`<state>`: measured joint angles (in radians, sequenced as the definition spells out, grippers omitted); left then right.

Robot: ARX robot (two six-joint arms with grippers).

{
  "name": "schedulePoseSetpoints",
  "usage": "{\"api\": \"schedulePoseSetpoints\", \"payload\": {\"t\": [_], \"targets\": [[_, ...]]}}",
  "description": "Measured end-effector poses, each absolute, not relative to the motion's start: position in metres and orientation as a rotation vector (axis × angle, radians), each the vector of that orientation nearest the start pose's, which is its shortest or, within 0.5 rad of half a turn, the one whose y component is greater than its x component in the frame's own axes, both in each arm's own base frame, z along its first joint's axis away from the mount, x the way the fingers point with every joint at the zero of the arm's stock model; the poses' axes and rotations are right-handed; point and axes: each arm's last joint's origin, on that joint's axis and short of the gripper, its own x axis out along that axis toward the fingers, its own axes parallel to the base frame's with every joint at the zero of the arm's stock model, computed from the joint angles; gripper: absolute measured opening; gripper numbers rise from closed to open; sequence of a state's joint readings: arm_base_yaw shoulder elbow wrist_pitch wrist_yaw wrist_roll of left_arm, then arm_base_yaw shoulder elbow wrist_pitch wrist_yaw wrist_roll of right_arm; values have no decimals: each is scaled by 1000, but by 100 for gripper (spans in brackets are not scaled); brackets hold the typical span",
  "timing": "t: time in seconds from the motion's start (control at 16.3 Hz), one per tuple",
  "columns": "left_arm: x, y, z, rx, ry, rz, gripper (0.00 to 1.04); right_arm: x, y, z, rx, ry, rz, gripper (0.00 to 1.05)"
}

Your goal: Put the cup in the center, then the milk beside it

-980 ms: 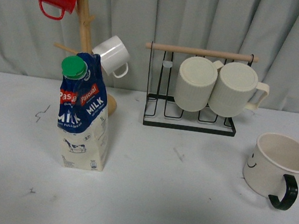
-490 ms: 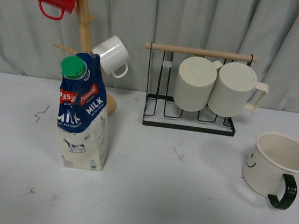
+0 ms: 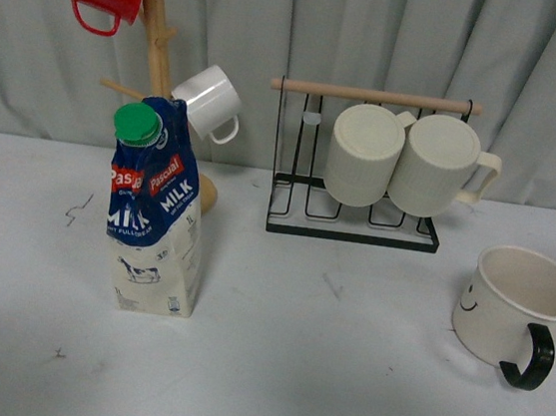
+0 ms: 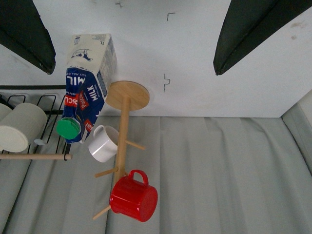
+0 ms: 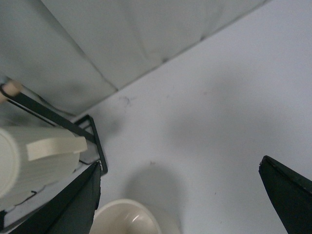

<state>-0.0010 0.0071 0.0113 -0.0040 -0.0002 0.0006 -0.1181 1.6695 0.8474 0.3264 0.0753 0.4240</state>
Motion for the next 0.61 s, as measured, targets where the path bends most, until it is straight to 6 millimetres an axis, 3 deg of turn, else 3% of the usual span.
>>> {"api": "schedulePoseSetpoints", "payload": {"t": [0.18,0.37,0.61], "targets": [[97,0,166,1,0,-1,98,370,-33,153,468,670,-242,98],[97,0,166,1,0,-1,98,373,-12,135,452,796,-171,98],[97,0,166,1,0,-1,98,376,-4,125,416,834,-167,98]]}}
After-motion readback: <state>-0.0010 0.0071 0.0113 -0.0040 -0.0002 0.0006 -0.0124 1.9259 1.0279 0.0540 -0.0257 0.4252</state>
